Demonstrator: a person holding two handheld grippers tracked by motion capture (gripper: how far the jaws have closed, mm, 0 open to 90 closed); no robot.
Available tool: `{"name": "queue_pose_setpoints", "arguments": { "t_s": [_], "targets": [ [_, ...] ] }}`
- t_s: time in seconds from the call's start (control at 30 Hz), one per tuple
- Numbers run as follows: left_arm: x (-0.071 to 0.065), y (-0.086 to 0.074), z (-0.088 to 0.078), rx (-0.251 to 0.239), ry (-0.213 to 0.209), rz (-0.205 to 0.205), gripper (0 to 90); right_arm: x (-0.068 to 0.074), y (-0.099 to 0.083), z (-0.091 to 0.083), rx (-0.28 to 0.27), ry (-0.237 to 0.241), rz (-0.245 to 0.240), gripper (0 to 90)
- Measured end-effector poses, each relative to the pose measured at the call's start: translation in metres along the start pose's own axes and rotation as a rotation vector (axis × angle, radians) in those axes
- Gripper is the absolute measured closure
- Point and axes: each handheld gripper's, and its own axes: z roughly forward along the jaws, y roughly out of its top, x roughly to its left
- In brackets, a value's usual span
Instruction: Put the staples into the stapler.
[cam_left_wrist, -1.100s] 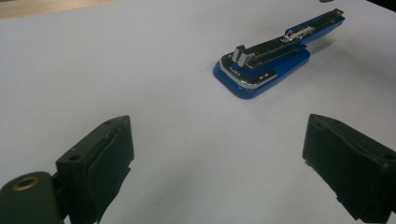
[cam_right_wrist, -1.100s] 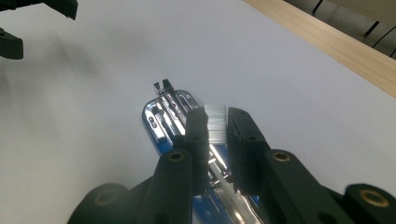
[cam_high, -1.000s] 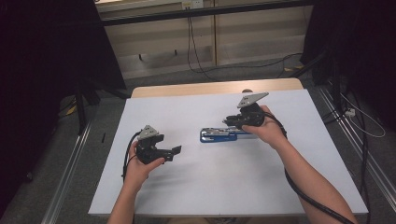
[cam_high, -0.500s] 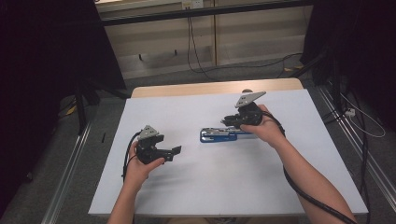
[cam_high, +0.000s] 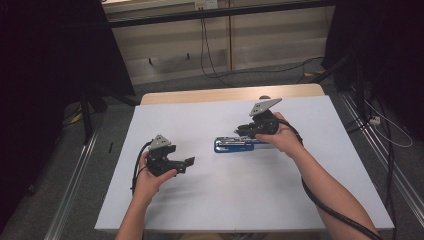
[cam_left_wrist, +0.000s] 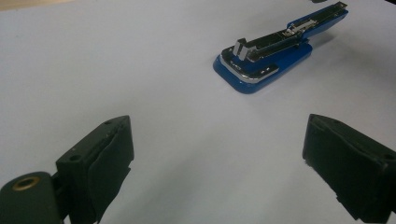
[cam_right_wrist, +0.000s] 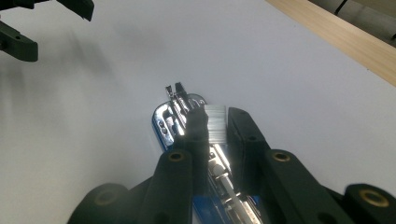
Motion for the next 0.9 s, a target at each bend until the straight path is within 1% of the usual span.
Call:
{"name": "queue_pose_setpoints", "arguments": {
  "t_s": [0.07, 0.3, 0.43, 0.63, 0.9],
  "targets": [
    [0.0000, -0.0002, 0.0003, -0.003, -0.002, -0.005, 9.1, -0.0001, 0.0007, 0.0001, 0.002, 0.000, -0.006, 79.5],
    [-0.0005, 0.0000, 0.0001, -0.003, -0.002, -0.002, 9.1, -0.0012, 0.0012, 0.0019, 0.000, 0.017, -0.013, 79.4],
    [-0.0001, -0.0003, 0.0001, 0.004, -0.003, -0.006, 9.1, -0.0016, 0.0017, 0.0028, 0.004, 0.019, -0.020, 79.4],
    [0.0007, -0.0007, 0.0001, -0.002, 0.000, -0.006, 9.1, -0.0030, 0.0039, 0.0040, 0.004, 0.027, -0.031, 79.4],
    [0.0008, -0.0013, 0.0003, 0.005, 0.001, -0.005, 9.1, -0.0027, 0.0049, 0.0071, 0.012, 0.048, -0.042, 79.4]
  ]
}}
